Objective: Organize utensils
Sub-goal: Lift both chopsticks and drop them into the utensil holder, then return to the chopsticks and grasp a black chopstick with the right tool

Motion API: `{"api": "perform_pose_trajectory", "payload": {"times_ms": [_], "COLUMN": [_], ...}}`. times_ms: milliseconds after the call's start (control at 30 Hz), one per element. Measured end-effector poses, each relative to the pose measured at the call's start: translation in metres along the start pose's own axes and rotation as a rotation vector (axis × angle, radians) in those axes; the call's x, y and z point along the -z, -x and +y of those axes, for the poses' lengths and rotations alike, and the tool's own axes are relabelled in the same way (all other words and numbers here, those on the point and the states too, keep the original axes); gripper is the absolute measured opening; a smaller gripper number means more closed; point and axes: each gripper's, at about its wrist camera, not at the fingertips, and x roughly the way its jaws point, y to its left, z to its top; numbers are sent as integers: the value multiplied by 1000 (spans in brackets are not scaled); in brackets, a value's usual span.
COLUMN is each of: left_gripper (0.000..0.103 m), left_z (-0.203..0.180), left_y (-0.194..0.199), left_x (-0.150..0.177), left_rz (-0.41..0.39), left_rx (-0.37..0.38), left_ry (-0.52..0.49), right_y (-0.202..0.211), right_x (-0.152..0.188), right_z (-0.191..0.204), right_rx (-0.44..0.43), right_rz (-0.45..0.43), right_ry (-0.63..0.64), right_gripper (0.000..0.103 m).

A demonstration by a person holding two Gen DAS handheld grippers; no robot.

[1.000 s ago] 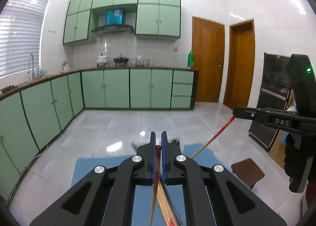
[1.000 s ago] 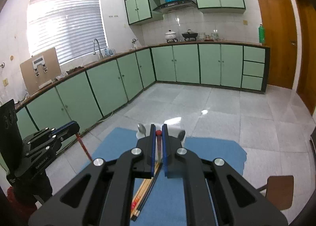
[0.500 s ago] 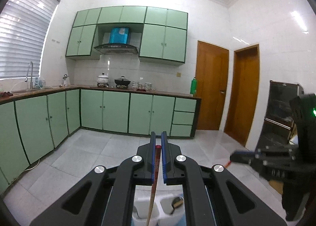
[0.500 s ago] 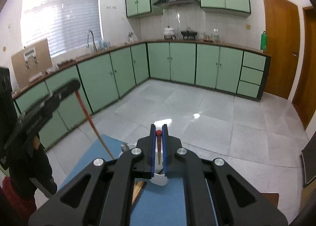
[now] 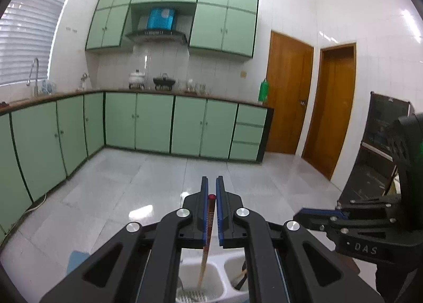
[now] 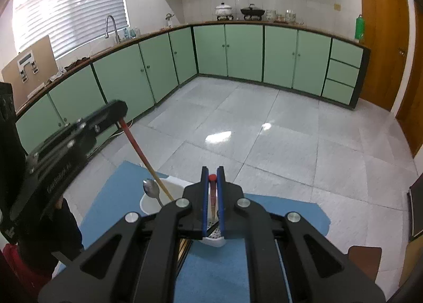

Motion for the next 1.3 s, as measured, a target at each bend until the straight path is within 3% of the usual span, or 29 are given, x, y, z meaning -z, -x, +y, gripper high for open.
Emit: {"api": "perform_pose_trajectory", "payload": {"times_ms": [67,167,233,300,367,533,600,767,1000,1300], "left_gripper": [8,21,25,33,40,58,65,68,70,71], "left_z": [1,4,5,7,7,8,8,6,5,21], "left_y": [-2,2,10,20,33,69,83,107,119,127], "left_x": [8,17,23,27,32,56,74,138,220,265], "left_rz": [25,49,57,65,69,87,106,210,367,480], "left_rx": [3,0,-4,-18,-32,-102,-123,-153,-169,-228], "left_ry": [-1,1,5,5,8,-12,-18,-13,-7,-9], "right_y": [-4,-1,5,16,26,54,59,56,38,13], "right_x": [2,9,15,21,28,78,105,173,253,303], "right_z": [-2,-6,-11,-18,-22,-26,-23,-10,26,64], "right_rx": [6,12,20,32,48,100,110,141,120,118], "right_rz": [8,0,-16,-44,-73,-117,-122,-95,-34,73], "right_ry": [-4,-21,-39,-67,-84,-102,-119,-133,-121,-106], "right_gripper": [10,29,34,49,56,72,83,89,92,94]}}
